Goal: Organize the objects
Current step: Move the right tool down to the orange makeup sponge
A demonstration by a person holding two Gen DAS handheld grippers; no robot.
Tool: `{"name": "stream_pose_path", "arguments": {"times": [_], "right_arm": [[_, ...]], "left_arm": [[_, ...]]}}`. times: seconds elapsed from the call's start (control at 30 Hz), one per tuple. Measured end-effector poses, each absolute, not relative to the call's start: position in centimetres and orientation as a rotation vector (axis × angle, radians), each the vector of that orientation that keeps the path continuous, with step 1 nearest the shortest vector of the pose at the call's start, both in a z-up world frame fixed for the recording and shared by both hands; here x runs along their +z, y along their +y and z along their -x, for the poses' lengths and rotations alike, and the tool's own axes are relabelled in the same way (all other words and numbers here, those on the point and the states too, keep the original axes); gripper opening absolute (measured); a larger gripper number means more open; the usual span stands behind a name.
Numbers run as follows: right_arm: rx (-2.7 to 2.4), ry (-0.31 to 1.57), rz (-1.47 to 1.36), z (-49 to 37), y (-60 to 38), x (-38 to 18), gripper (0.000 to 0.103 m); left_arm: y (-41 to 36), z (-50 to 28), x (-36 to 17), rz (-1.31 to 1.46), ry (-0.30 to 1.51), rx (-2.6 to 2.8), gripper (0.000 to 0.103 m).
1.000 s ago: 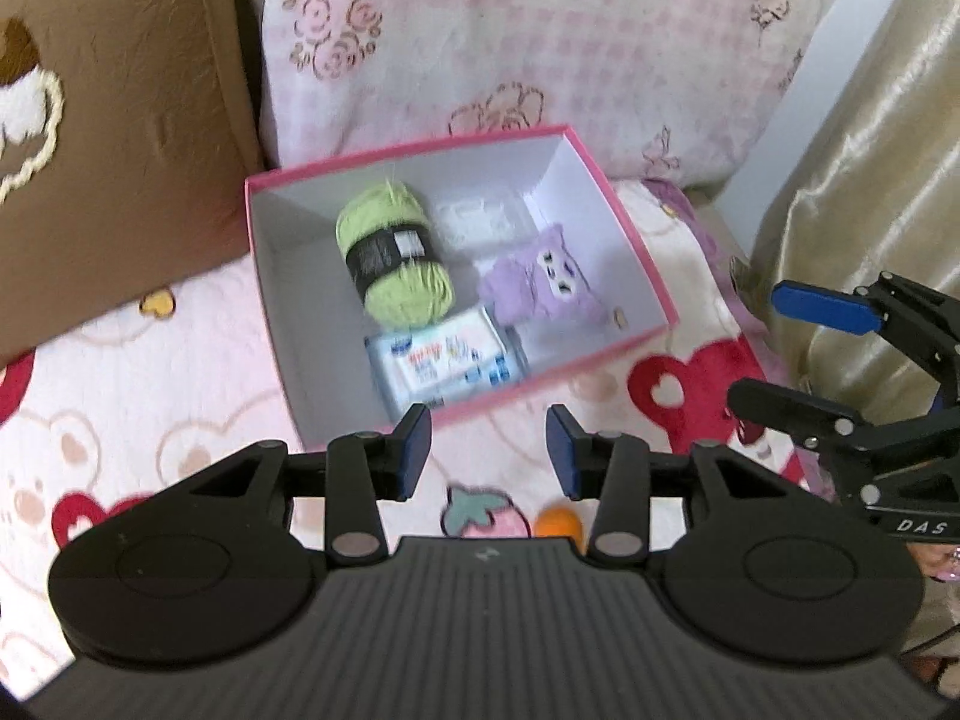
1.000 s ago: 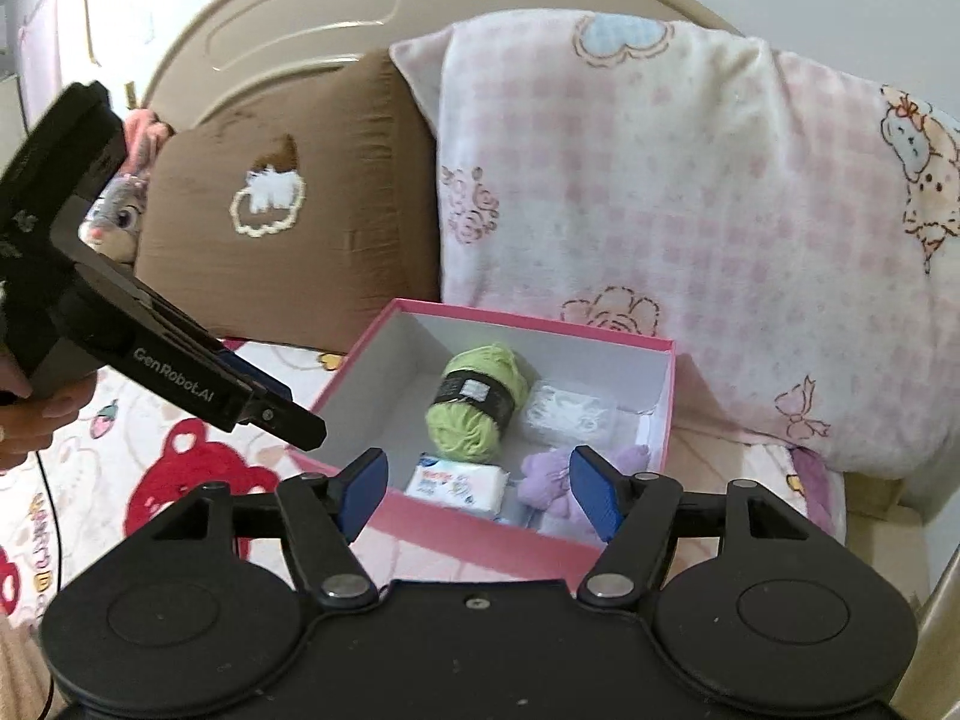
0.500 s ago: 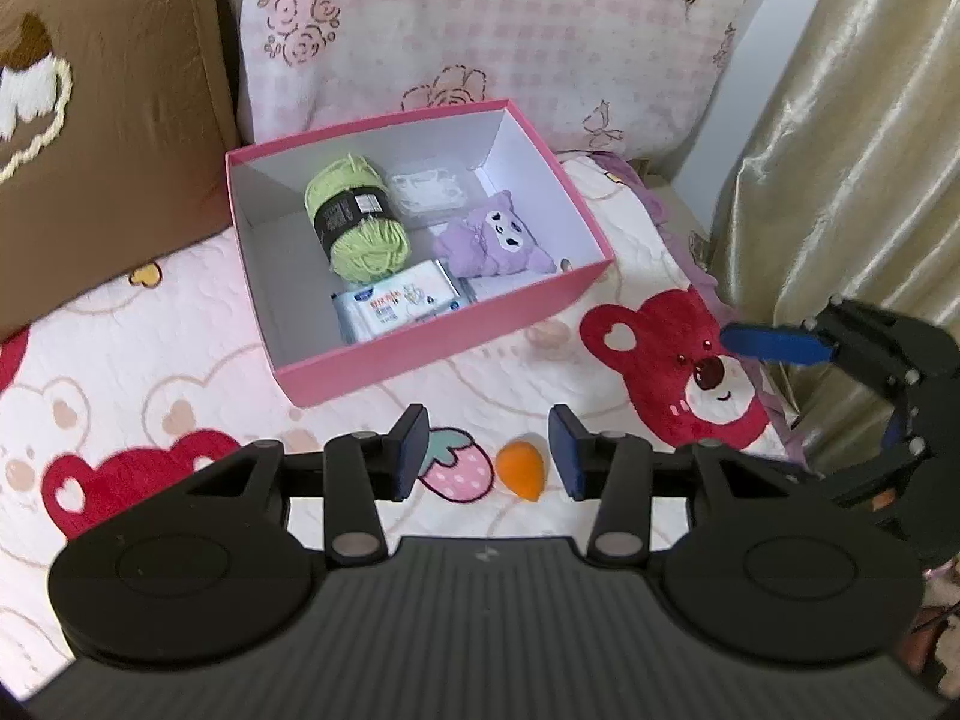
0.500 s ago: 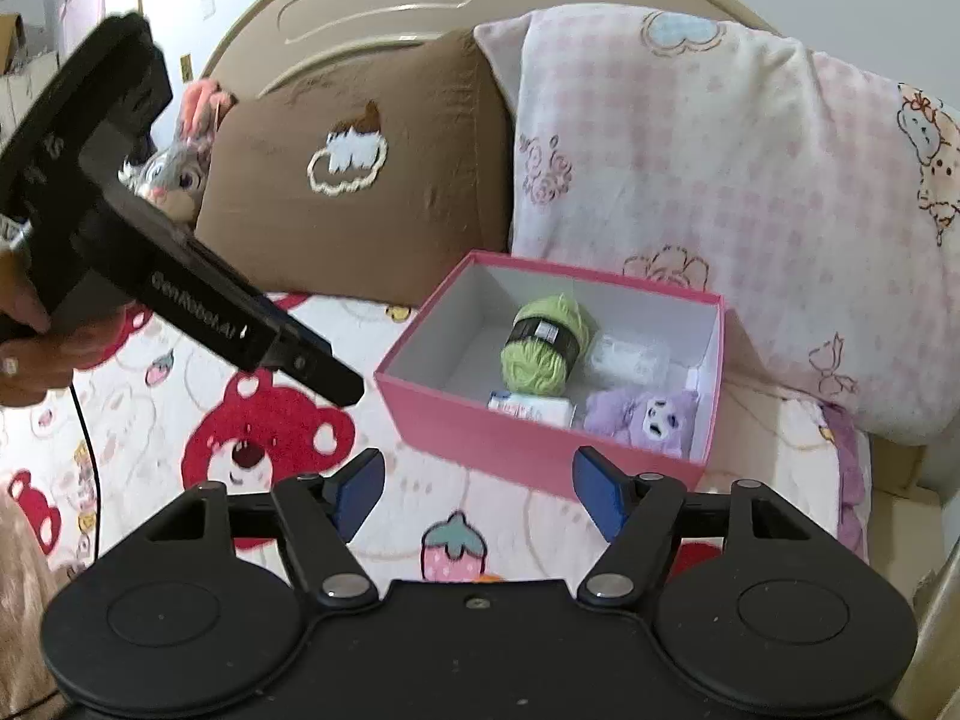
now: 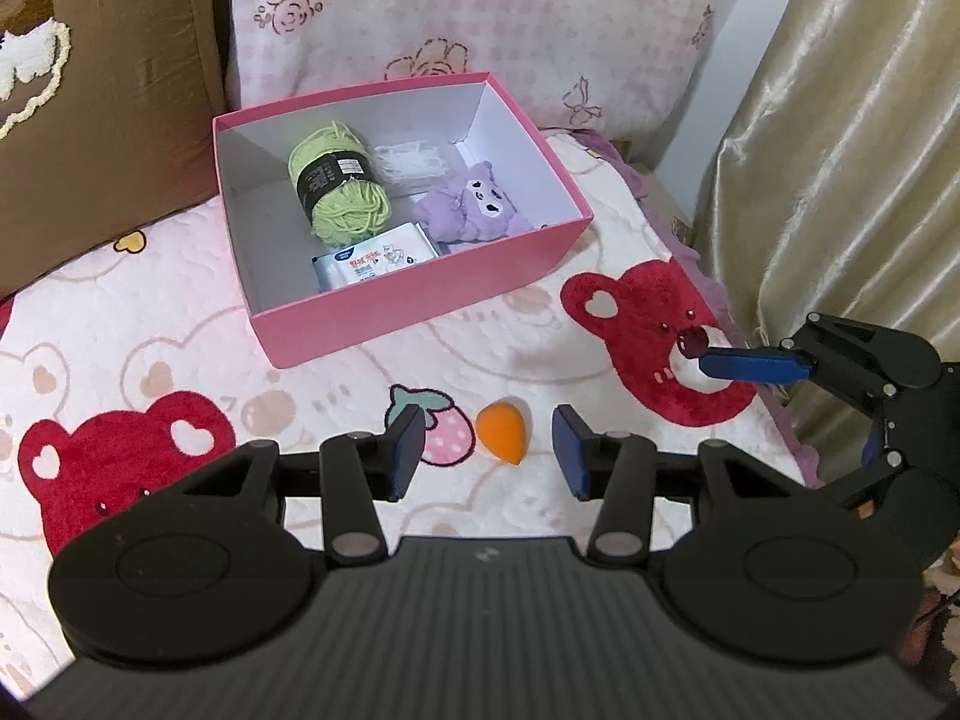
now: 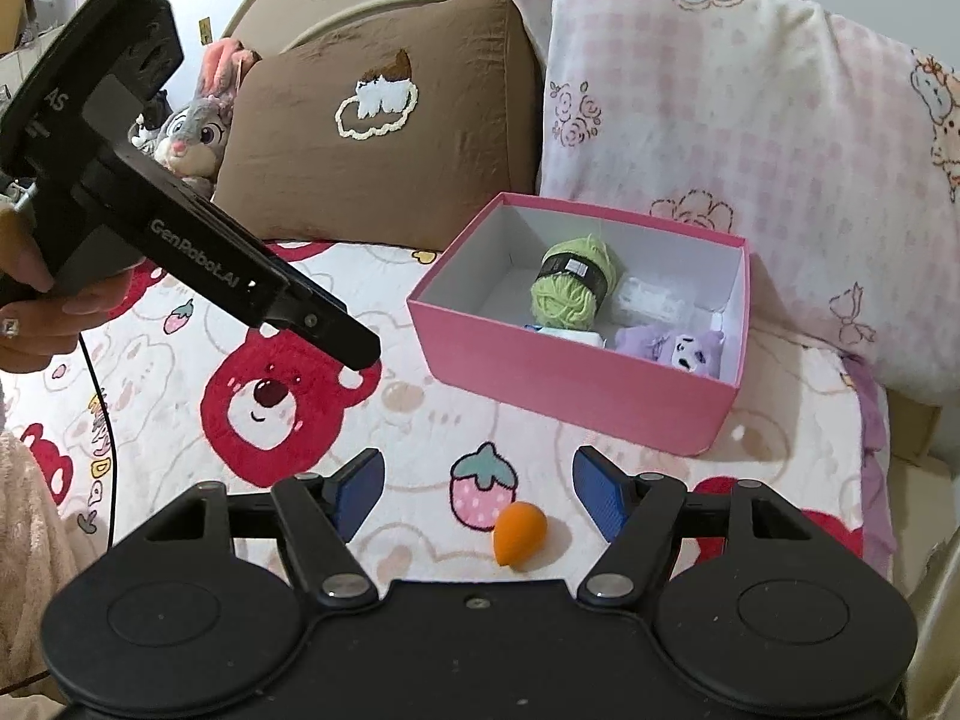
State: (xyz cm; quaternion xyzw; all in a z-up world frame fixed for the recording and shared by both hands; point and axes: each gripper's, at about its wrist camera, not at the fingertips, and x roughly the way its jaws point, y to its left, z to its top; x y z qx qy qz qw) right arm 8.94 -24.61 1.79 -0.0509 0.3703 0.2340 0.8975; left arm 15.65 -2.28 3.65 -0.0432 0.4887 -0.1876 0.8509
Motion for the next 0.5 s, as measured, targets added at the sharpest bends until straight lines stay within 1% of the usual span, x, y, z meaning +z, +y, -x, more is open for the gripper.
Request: {"name": "stream_pose_path", "arguments": {"times": [0.23,0.5], "right_arm": [[0.478,0.761,0.138,-8.2,-24.6,1.5,0.076],[0.468,0.808,0.142,-8.5,-24.0,-2.3,0.077]], "left_arm": [[-2.2,-14.3,2.2,0.128,1.017,-0.412,0.051],[-2.6,-14.0,-0.2,0.165,0.988,-0.412,0.053]]}}
